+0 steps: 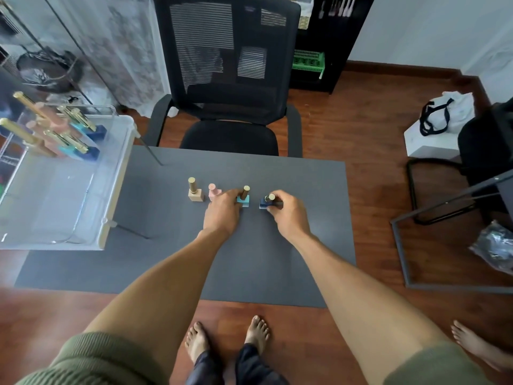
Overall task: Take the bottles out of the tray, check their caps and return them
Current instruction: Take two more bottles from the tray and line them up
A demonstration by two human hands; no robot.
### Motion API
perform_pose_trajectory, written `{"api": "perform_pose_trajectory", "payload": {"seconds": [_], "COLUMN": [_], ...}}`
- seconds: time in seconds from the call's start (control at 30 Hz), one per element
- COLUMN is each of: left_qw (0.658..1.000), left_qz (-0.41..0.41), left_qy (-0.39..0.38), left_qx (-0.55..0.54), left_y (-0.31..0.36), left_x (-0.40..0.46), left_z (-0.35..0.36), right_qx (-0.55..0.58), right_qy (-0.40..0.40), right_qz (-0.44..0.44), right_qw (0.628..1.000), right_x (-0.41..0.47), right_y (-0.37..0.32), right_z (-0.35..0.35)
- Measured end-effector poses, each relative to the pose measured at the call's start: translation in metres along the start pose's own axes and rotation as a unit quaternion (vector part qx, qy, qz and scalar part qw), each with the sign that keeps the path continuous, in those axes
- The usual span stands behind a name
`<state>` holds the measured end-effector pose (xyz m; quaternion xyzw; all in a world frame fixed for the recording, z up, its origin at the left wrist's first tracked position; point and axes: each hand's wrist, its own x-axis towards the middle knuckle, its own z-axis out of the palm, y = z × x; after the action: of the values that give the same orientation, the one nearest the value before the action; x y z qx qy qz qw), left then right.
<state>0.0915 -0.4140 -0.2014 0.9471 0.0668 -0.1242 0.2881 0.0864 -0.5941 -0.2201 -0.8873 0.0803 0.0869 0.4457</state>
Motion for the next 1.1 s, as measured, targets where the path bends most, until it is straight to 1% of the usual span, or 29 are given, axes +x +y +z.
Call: {"api": "perform_pose_trajectory", "payload": {"seconds": [0.13,0.53,0.73,0.8,0.93,1.1], "left_qw": [1.000,1.000,1.000,1.000,1.000,0.997], "left_qz": [0.005,0.004,-0.012,-0.015,-0.005,-0.016], "left_qy": [0.001,0.003,-0.013,-0.017,-0.012,-0.005], "left_qx": [-0.019,-0.010,-0.020,-0.018,0.029,0.072], "left_y": [-0.001,0.000,0.001,0.000,-0.004,-0.020], "left_x": [0.003,0.006,-0.004,-0.012,-0.031,-0.058], "left_z": [0.004,0.005,0.003,0.001,-0.008,-0.029], "right_qx": [0.005,0.017,0.022,0.006,-0.045,-0.053], "right_qy": [0.004,0.014,0.013,0.026,0.065,0.059], "right_qz": [0.007,-0.013,0.020,0.037,0.080,0.091], "right_qw": [1.000,1.000,0.999,0.999,0.994,0.993], "right_x": [0.005,0.009,0.001,-0.005,-0.024,-0.052], "right_y": [0.002,0.006,0.006,0.006,0.000,-0.011], "right_z": [-0.001,0.001,0.002,0.003,0.008,0.021]}}
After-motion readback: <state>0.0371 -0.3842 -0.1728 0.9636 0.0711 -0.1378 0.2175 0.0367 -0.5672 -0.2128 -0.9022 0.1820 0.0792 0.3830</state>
